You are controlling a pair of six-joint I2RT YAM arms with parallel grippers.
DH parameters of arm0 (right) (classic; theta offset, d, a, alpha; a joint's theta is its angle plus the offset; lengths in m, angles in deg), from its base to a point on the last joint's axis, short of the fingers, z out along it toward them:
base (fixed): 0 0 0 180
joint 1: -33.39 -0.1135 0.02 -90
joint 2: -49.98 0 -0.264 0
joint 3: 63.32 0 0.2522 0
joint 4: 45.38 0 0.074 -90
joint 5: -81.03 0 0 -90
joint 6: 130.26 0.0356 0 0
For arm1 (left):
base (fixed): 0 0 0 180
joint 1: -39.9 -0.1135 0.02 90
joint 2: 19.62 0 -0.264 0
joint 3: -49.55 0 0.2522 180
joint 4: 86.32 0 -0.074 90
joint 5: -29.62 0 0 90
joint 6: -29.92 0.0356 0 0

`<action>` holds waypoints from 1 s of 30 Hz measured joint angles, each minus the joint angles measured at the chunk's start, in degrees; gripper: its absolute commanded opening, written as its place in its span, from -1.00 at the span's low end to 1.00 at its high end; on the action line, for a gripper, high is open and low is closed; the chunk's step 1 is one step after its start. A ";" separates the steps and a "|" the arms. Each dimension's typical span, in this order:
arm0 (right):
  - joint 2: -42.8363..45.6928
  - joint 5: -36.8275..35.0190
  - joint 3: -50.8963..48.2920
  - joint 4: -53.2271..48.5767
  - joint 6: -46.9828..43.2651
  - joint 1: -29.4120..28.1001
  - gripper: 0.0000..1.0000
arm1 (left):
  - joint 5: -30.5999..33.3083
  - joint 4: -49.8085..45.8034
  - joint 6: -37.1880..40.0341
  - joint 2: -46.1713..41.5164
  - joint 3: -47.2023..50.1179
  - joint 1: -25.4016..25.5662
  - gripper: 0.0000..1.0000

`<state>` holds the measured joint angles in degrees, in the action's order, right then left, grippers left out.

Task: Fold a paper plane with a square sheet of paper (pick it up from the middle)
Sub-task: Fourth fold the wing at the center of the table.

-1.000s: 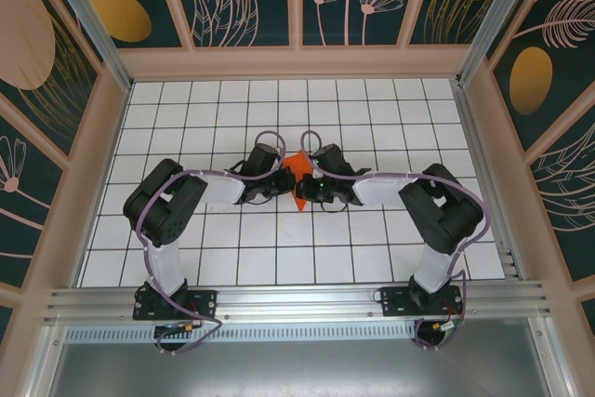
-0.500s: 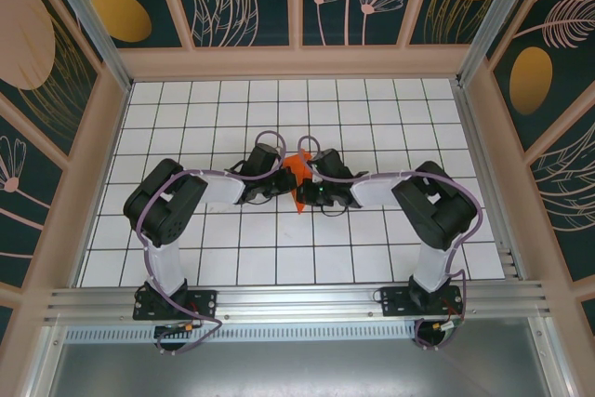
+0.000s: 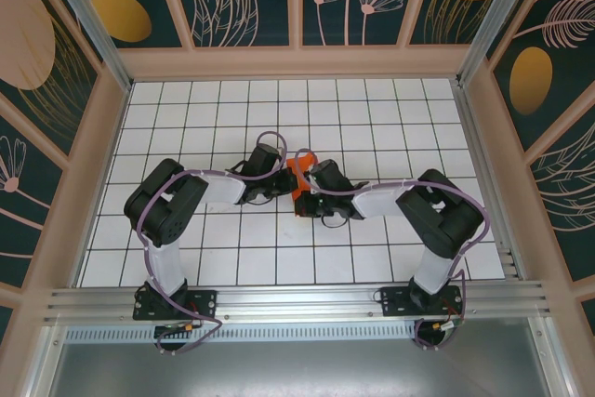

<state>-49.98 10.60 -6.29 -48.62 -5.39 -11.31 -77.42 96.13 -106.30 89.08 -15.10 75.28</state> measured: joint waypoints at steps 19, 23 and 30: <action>3.15 -1.73 2.08 -4.66 1.27 -0.94 -0.95 | -0.09 0.00 0.04 0.00 0.00 0.00 -1.00; 2.80 -1.79 2.36 -4.31 1.36 -0.61 -0.96 | -0.09 0.02 0.04 0.02 0.00 0.00 -1.00; -0.81 -1.68 2.78 -3.52 1.49 -0.61 -0.96 | -0.09 0.00 0.04 0.02 0.00 0.00 -1.00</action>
<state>-50.79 8.92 -3.52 -52.14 -3.91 -11.93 -77.51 96.13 -106.26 89.11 -15.10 75.28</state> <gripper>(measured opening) 0.065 0.069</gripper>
